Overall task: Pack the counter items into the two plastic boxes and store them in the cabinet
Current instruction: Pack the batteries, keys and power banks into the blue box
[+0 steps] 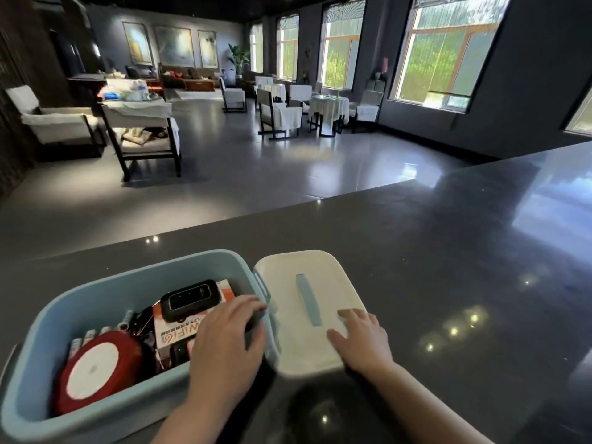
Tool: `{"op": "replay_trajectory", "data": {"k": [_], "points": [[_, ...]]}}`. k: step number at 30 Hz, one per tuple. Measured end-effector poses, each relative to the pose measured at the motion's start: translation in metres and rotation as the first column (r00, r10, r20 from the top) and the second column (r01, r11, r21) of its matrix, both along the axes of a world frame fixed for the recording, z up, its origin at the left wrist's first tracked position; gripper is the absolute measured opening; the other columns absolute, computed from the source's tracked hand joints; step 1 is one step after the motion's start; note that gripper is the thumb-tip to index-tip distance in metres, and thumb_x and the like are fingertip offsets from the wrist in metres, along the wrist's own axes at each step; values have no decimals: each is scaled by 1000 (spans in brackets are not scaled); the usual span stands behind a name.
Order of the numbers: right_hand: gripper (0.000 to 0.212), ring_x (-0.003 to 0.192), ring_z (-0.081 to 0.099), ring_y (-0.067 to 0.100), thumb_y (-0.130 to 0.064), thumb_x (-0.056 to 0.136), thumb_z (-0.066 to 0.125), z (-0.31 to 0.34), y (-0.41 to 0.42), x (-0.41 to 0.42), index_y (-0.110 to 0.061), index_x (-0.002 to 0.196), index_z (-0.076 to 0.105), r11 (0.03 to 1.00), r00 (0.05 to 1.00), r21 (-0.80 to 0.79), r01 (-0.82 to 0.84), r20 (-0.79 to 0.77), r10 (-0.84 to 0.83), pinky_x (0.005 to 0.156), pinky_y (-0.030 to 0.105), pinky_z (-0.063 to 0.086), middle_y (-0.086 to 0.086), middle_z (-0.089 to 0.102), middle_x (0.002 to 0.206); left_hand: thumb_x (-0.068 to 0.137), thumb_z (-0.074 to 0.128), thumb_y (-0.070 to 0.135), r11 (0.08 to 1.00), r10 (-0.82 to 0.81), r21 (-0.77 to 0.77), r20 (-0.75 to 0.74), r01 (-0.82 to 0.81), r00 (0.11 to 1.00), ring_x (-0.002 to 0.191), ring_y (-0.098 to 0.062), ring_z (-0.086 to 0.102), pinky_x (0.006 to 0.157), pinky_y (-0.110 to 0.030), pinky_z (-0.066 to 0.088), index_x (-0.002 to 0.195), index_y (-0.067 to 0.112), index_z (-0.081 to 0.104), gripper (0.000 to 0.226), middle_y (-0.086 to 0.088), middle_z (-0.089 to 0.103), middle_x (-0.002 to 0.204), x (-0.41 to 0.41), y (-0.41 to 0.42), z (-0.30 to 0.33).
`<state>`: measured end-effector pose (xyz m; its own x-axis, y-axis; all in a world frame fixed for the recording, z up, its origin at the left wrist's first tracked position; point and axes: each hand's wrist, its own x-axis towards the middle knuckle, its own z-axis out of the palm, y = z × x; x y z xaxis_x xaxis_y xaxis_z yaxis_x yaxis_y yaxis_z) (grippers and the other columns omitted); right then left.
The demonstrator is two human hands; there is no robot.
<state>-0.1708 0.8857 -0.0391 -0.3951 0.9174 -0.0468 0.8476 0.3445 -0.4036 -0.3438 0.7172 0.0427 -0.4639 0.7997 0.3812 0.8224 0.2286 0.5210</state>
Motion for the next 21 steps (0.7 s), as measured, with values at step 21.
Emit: {"op": "replay_trajectory", "data": {"k": [21], "points": [[21,82,57,23,-34,82,63,23,70,-63,-18,95,57,997,999,63,-36,31,34,62,28,37,1,61,93,81,67,27,997,75,-12,-107,-77,991,103,-7,58,85,-24,41,102,29,66,22,16,62,113,5,24,-13]]}}
